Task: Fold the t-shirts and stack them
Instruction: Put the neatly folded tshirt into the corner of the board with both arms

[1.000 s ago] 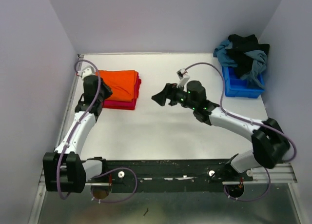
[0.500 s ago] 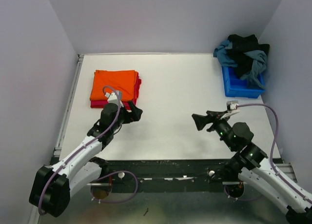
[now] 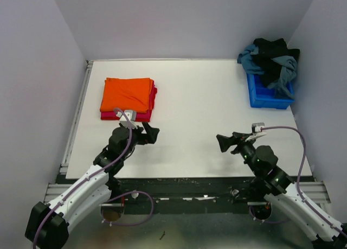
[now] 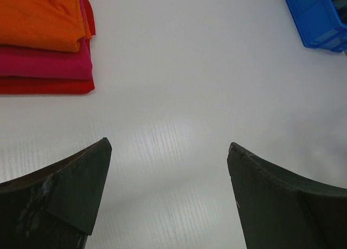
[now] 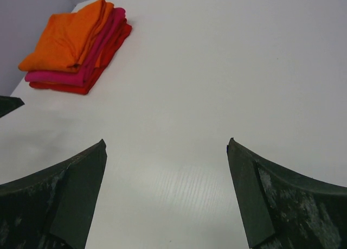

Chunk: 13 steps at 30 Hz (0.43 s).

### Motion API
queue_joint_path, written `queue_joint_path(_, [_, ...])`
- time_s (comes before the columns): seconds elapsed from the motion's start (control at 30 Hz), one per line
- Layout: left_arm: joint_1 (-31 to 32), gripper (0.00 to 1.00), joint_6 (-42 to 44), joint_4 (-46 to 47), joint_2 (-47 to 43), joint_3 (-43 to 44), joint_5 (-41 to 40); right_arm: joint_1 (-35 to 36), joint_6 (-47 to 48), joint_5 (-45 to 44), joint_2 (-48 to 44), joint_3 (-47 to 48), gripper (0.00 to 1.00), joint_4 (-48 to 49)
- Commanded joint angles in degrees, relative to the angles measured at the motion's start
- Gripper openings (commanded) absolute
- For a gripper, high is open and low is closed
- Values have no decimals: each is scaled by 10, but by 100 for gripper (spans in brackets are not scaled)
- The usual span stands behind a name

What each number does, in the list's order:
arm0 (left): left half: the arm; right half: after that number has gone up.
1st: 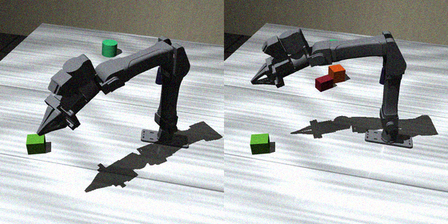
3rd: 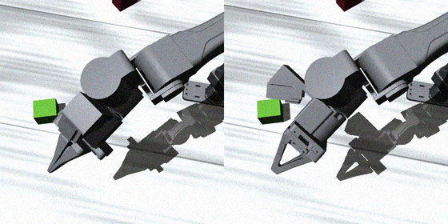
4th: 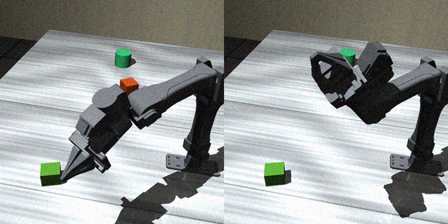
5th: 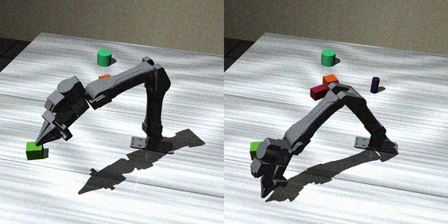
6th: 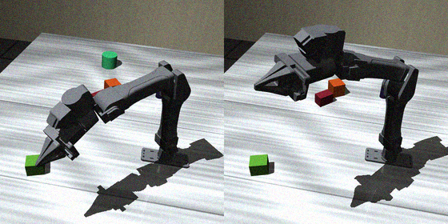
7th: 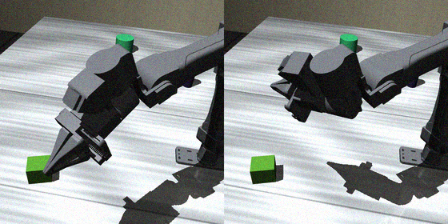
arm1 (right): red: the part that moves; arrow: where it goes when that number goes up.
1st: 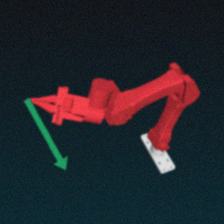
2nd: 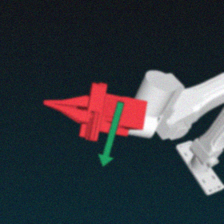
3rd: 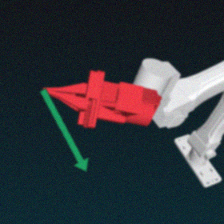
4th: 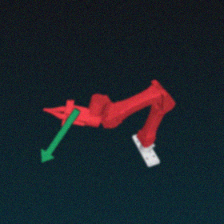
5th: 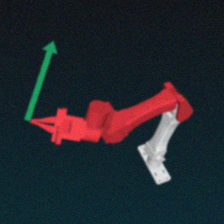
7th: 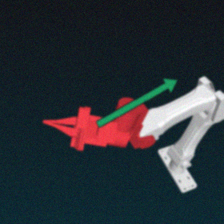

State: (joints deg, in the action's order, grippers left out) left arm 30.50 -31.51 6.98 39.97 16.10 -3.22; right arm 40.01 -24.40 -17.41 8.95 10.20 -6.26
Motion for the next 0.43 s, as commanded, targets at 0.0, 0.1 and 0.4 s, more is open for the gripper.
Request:
queue_joint_path(0.0, [3, 99, 10, 8, -19, -4, -23, -1, -1, -19, 42, 16, 100, 0])
queue_joint_path(0.1, [3, 99, 9, 5, -23, -3, -27, -1, -4, -21, 64, 21, 100, 2])
queue_joint_path(0.4, [3, 99, 7, 3, -30, -4, -32, -1, -4, -18, 89, 25, 100, 10])
